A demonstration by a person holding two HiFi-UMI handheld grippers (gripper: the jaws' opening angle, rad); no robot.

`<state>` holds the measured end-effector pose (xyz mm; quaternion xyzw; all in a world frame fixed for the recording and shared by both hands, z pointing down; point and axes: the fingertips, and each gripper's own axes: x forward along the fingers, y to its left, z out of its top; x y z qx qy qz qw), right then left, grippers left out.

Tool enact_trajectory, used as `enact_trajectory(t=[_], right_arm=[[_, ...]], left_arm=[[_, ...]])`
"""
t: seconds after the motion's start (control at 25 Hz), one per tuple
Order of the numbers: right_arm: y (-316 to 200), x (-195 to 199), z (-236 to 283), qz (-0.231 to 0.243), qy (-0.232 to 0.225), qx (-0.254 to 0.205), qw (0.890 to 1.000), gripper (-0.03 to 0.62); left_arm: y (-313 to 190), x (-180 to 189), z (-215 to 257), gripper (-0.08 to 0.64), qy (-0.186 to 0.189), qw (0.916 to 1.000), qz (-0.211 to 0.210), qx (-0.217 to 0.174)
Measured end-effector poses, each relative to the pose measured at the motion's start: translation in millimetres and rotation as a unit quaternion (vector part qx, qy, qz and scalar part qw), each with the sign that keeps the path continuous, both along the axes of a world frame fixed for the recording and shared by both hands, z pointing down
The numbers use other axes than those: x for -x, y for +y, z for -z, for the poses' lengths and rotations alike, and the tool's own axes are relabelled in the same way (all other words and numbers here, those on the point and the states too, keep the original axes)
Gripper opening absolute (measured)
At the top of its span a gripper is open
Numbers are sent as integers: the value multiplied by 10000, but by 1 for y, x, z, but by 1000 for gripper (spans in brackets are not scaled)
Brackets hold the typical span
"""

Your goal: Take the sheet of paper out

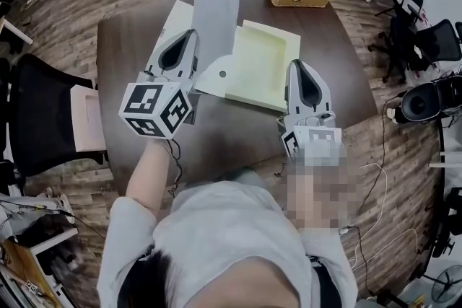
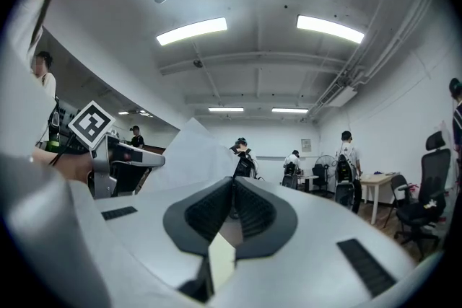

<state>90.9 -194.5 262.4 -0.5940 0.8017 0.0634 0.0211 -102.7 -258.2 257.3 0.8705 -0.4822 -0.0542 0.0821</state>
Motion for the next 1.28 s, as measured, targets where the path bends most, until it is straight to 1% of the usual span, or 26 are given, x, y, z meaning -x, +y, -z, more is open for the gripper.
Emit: enact_trajectory(t=[0.2, 0.6, 1.0, 1.28], right_arm=[[16, 0, 5, -127, 8, -18, 9999, 17], [35, 1, 15, -288, 162, -22, 9995, 17], [57, -1, 19, -503, 193, -90, 9985, 16], [63, -1, 22, -582, 236, -148, 9979, 17]], left_arm=[[19, 5, 16, 8, -130, 9994, 36, -318], [43, 10, 30, 8, -327, 9968, 60, -728], [67, 13, 37, 8, -323, 9950, 53, -942], [70, 14, 38, 8, -276, 9948, -5, -977]])
